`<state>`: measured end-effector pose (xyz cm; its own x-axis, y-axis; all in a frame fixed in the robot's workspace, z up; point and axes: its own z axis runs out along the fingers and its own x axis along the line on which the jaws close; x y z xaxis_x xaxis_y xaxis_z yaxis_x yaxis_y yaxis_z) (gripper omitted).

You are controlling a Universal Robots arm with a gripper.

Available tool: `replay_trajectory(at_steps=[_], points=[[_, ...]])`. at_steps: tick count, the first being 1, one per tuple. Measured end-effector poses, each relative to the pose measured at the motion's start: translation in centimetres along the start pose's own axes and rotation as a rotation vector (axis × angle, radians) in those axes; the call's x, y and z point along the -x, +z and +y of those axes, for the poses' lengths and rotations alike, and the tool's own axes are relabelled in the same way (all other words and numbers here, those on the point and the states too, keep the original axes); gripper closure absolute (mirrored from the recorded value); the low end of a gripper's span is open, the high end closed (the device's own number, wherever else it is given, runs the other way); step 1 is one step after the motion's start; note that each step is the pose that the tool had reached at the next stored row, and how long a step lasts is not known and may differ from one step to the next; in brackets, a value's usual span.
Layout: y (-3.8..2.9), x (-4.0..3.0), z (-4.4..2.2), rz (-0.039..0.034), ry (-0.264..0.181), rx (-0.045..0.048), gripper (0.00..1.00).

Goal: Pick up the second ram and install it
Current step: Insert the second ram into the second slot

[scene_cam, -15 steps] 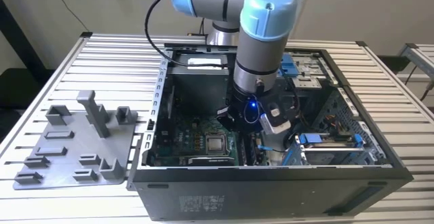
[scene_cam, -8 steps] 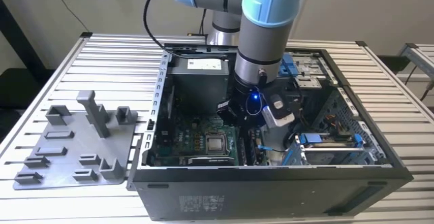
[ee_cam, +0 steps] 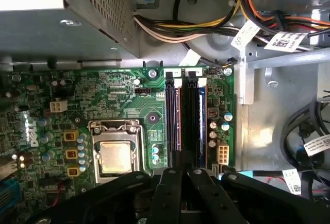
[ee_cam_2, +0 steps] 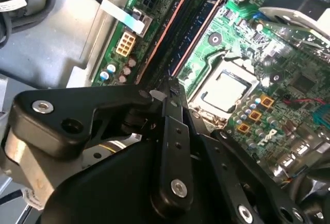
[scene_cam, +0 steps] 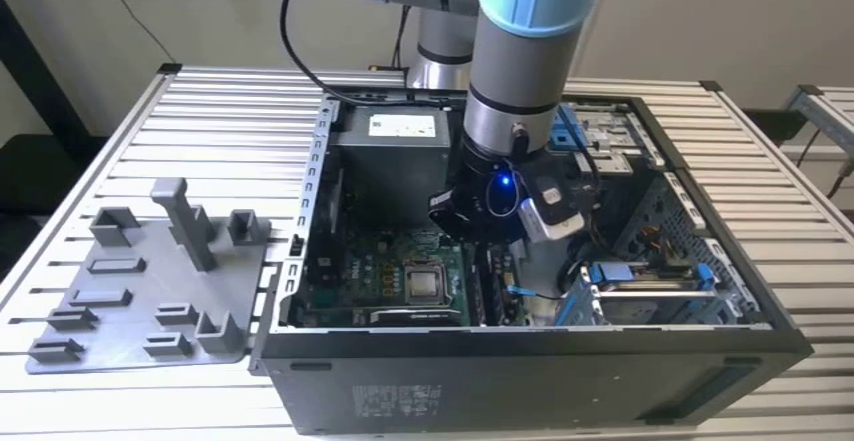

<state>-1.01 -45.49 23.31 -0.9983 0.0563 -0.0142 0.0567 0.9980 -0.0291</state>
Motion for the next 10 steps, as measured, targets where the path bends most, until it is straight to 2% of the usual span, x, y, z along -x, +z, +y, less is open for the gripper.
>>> replay_trajectory(at_steps=[10], points=[[0.0,0.0,0.0,0.0,0.0,0.0015,0.89]])
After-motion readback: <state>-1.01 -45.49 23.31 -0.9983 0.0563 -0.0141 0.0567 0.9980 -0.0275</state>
